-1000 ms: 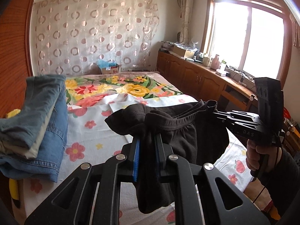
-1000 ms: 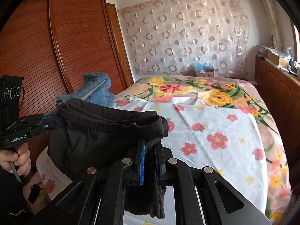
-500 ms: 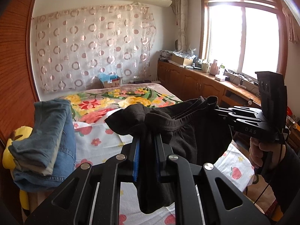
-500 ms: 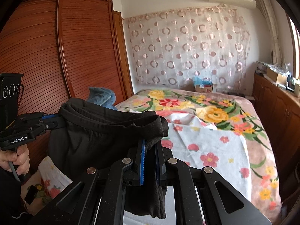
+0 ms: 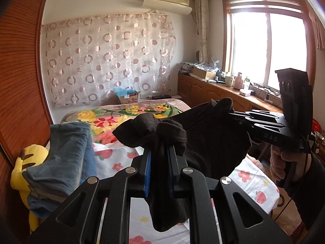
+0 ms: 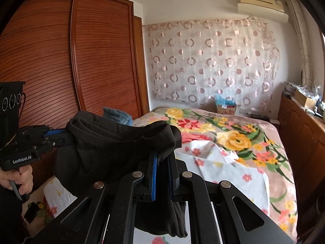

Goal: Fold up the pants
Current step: 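Lift the folded black shorts off the sheet with both tools, then carry the shorts with both tools over the folded jeans stack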

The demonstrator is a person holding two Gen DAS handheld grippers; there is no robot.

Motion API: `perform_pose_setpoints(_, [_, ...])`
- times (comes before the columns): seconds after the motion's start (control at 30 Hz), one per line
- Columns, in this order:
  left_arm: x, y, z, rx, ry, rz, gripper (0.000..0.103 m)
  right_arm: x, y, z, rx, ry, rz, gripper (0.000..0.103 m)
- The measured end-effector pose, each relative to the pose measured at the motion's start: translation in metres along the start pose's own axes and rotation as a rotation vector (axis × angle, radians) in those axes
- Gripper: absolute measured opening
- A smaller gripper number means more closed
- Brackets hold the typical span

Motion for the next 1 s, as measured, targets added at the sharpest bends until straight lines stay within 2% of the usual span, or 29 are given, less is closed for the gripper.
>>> perform_pose_setpoints(0.3, [0.006,0.025,-0.003,0.056,-0.014,0.026,0.015,0.011,-0.015,-0.041,0.068,0.002,0.026,0.008])
perform_pose_setpoints(0.57, [0.0,0.056,-0.003,0.115,-0.001,0.068,0.015,0.025,-0.02,-0.097,0.137,0.028,0.045,0.008])
perform_pose_setpoints(1.0, [0.002,0.11,0.014,0.266,-0.024,0.142,0.015,0.077,-0.009,-0.182,0.258,-0.001,0.141,0.008])
Point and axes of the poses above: each gripper's, at about its wrist camera, not at the fingertips, and z roughly against the way its jaws point, y to its left, x to its top, the point moved 1 cm from there along -z, roughly the way its jaws point, and after that the axes turned 6 degrees about -x, right-handed, at the moved point
